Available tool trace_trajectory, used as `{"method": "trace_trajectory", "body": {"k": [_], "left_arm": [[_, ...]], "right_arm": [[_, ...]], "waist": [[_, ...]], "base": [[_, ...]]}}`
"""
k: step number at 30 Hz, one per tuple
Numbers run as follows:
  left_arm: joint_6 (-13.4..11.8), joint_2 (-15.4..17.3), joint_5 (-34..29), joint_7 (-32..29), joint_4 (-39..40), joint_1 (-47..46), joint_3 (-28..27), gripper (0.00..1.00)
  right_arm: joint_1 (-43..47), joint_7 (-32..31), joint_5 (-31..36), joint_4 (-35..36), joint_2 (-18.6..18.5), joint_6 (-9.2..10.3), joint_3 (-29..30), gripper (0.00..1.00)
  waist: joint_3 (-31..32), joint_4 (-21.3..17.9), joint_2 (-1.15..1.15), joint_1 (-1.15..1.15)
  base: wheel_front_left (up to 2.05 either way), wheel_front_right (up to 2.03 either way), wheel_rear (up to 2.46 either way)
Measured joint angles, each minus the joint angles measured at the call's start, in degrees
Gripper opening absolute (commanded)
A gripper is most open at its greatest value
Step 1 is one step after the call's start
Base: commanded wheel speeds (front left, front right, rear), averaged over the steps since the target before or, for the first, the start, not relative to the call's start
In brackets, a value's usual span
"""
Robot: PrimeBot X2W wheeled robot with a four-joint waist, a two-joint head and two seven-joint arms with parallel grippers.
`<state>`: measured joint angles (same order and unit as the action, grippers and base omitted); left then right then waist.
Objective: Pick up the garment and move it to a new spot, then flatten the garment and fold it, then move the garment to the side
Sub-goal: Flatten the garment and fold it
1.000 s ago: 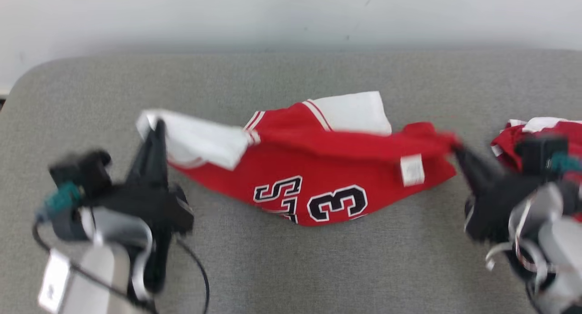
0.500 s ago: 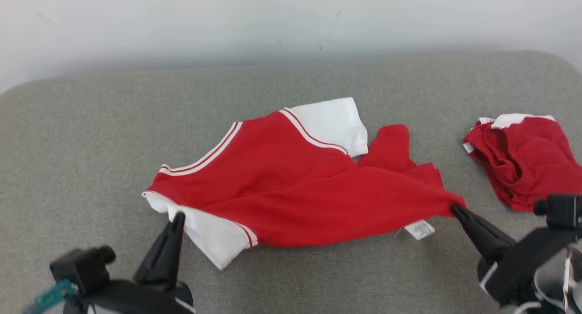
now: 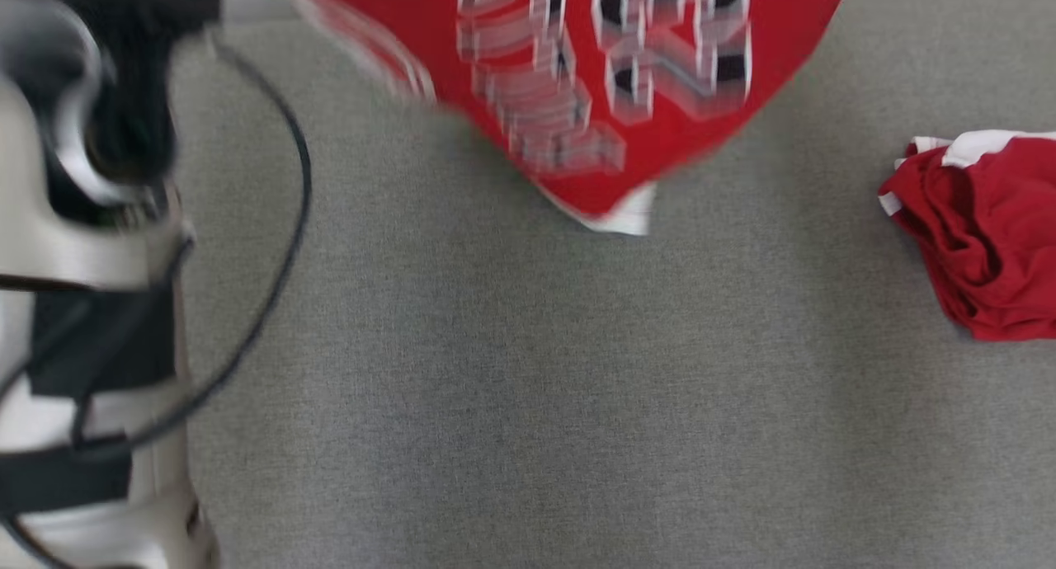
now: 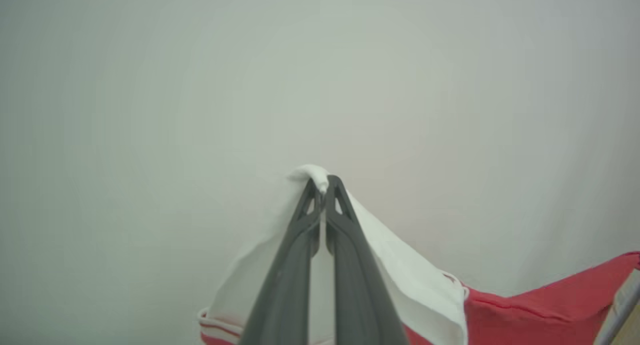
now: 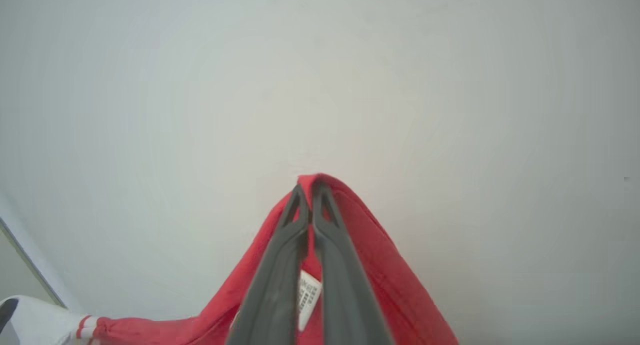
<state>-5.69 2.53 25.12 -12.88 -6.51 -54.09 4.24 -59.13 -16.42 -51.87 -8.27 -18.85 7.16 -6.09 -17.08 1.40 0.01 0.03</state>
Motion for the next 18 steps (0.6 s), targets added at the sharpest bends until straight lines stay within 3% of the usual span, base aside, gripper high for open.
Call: {"method": "trace_trajectory", "body": {"k": [3, 6, 10, 18], "left_arm": [[-0.3, -0.5, -2.9, 5.3, 0.2, -8.5, -0.2, 0.00], [-0.3, 0.3, -6.5, 9.8, 3.1, -8.7, -0.2, 0.00], [1.5, 0.6, -6.8, 12.3, 3.2, 0.5, 3.1, 0.00], [2.8, 1.2, -6.9, 16.2, -6.0, 21.7, 6.0, 0.00]], "right_arm": [[-6.1, 3.2, 2.0, 0.5, -0.6, 0.15, 0.8, 0.00], [-4.8, 4.4, 2.9, 0.3, -1.8, 0.15, 0.6, 0.00], [5.5, 4.8, 4.0, -1.1, -3.9, 0.15, -0.5, 0.00], [23.9, 4.8, 3.6, -8.2, -2.4, -0.18, -3.6, 0.00]], "waist": [[-1.7, 0.2, 0.00, 0.00], [-3.1, 0.6, -0.01, -0.02], [-4.4, 1.5, 0.00, -0.01], [-5.3, 2.8, 0.00, -0.02]], "base": [[0.00, 0.00, 0.00], [0.00, 0.00, 0.00], [0.00, 0.00, 0.00], [0.00, 0.00, 0.00]]}}
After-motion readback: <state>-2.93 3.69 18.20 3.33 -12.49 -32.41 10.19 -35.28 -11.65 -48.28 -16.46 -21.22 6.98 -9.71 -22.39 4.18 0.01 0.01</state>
